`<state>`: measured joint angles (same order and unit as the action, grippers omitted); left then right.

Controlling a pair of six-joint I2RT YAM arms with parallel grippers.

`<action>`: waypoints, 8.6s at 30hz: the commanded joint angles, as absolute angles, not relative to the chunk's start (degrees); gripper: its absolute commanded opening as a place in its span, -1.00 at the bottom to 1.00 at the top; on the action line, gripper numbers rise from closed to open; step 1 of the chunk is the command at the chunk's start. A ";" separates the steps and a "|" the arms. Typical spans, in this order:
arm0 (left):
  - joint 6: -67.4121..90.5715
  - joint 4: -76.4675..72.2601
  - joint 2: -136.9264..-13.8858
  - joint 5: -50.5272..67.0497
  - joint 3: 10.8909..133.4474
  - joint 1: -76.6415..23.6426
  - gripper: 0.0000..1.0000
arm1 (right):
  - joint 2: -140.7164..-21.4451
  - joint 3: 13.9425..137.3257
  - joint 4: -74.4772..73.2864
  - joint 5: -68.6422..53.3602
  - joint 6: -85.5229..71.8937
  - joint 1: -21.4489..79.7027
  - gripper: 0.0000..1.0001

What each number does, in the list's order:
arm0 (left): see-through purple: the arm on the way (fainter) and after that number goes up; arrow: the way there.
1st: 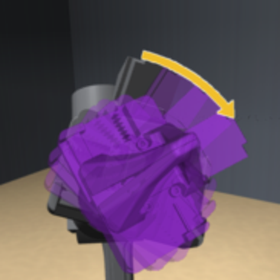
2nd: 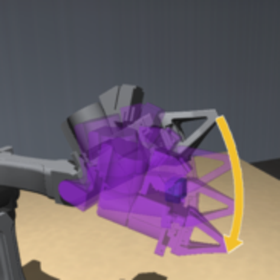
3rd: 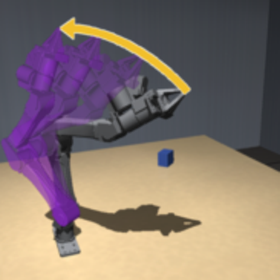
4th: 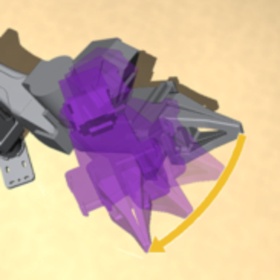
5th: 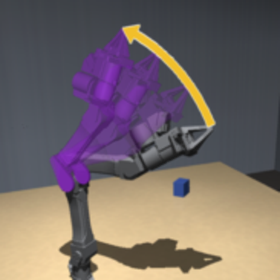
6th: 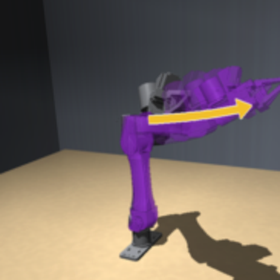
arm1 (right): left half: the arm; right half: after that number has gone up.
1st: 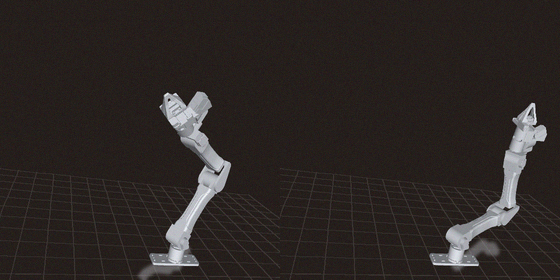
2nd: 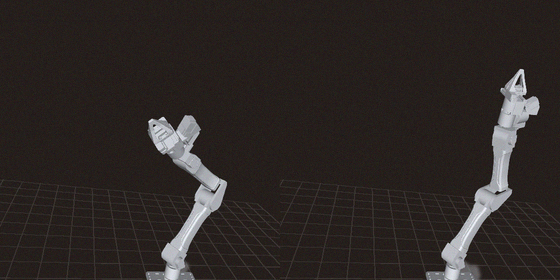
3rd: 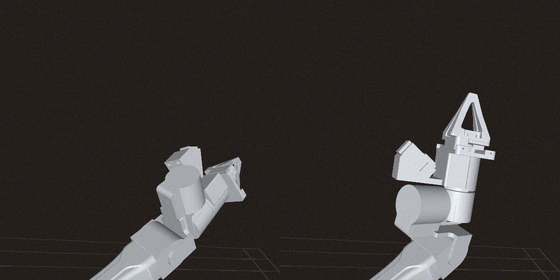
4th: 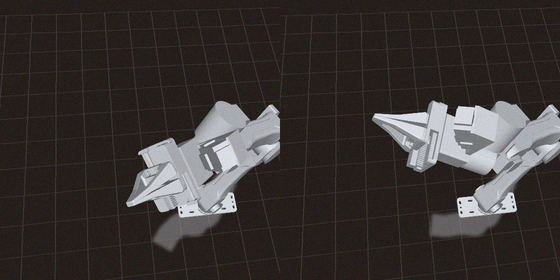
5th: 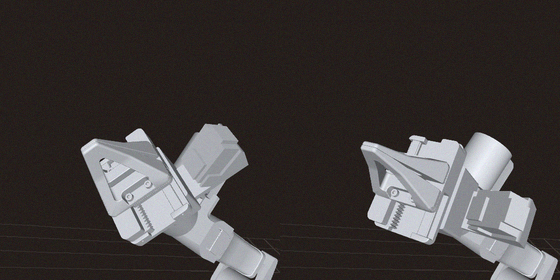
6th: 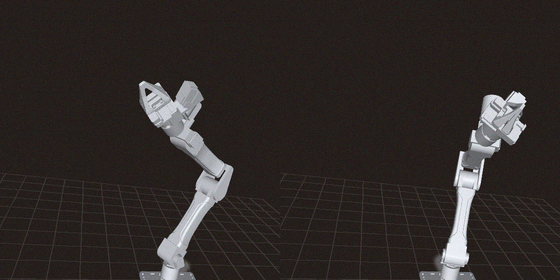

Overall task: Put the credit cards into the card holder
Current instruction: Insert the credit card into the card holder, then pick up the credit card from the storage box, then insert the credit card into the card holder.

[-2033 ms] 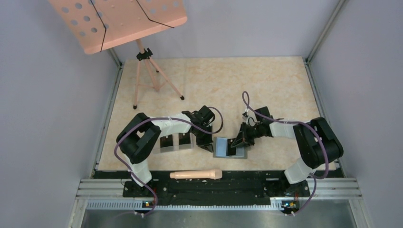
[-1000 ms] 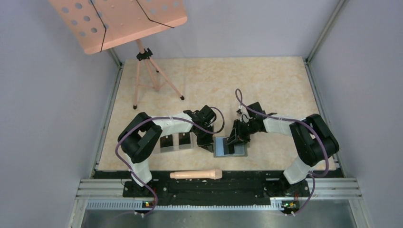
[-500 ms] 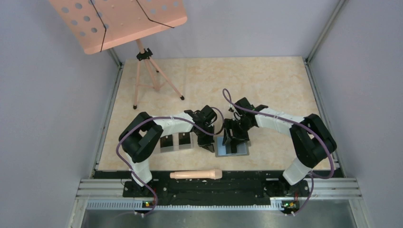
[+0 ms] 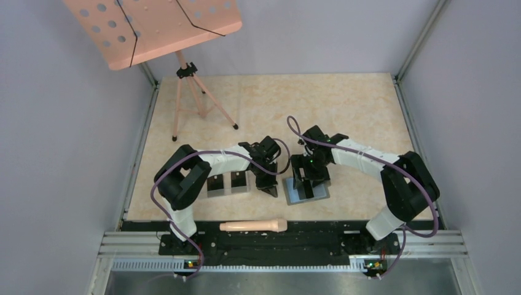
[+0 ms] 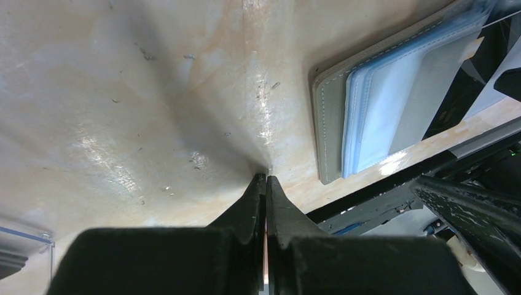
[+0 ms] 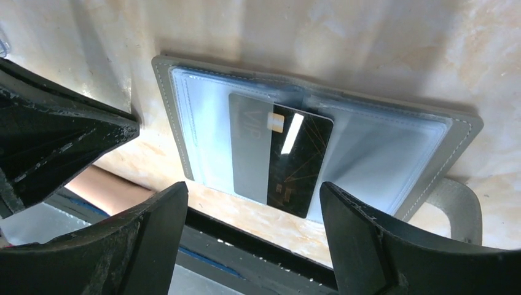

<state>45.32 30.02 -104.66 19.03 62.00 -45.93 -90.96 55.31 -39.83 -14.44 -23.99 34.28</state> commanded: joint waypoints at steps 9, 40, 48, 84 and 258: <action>46.78 25.56 -105.61 19.49 62.09 -46.32 -1.00 | -86.76 54.86 -39.60 -12.76 -23.34 32.78 0.59; 44.57 29.65 -107.25 17.54 67.66 -46.55 -0.97 | -88.57 51.62 -28.04 -27.70 -29.66 34.73 -0.27; 42.43 31.77 -97.11 12.50 67.46 -46.08 -0.60 | -86.77 53.69 -29.74 -26.15 -29.26 34.72 -0.08; 35.26 40.51 -80.02 9.00 50.06 -18.76 -0.12 | -115.76 82.32 -21.57 -37.90 -37.63 48.84 -0.11; 50.83 -7.04 -90.13 17.70 44.94 -48.16 -1.00 | -82.55 33.38 -22.40 -37.50 -32.32 16.22 0.19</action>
<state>50.89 -4.08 -90.74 16.47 43.20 -48.31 -83.20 34.00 -24.21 -38.48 -33.06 15.40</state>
